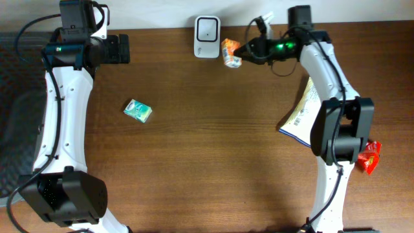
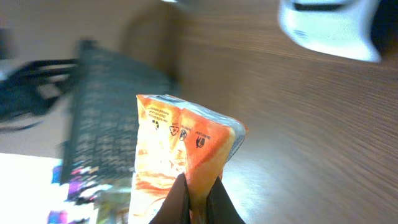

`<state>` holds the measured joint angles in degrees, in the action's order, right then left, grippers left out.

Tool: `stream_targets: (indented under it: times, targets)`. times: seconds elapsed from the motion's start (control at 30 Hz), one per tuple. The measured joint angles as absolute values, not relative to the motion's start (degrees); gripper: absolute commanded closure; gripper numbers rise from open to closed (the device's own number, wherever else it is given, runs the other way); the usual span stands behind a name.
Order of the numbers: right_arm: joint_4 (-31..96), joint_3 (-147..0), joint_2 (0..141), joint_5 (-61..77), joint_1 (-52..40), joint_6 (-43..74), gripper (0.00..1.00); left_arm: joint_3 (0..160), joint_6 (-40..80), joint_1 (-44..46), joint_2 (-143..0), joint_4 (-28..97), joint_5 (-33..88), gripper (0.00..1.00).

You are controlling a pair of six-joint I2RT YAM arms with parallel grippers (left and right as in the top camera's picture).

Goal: Scan the item barcode
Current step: 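Hold the orange pack in front of the white scanner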

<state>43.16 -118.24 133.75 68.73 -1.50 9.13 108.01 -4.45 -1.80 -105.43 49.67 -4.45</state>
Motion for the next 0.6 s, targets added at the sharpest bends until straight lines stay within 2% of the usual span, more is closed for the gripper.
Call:
stream_targets:
  times: [0.23, 0.6]
  targets:
    - [39.05, -118.19, 133.75, 83.96, -0.51, 9.69, 0.96, 108.01, -4.45, -1.8, -105.43, 49.67, -4.45, 0.01]
    - [38.65, -119.55, 133.75, 84.53, -0.73, 15.0, 0.96, 108.01, -4.45, -1.8, -105.43, 49.67, -4.45, 0.01]
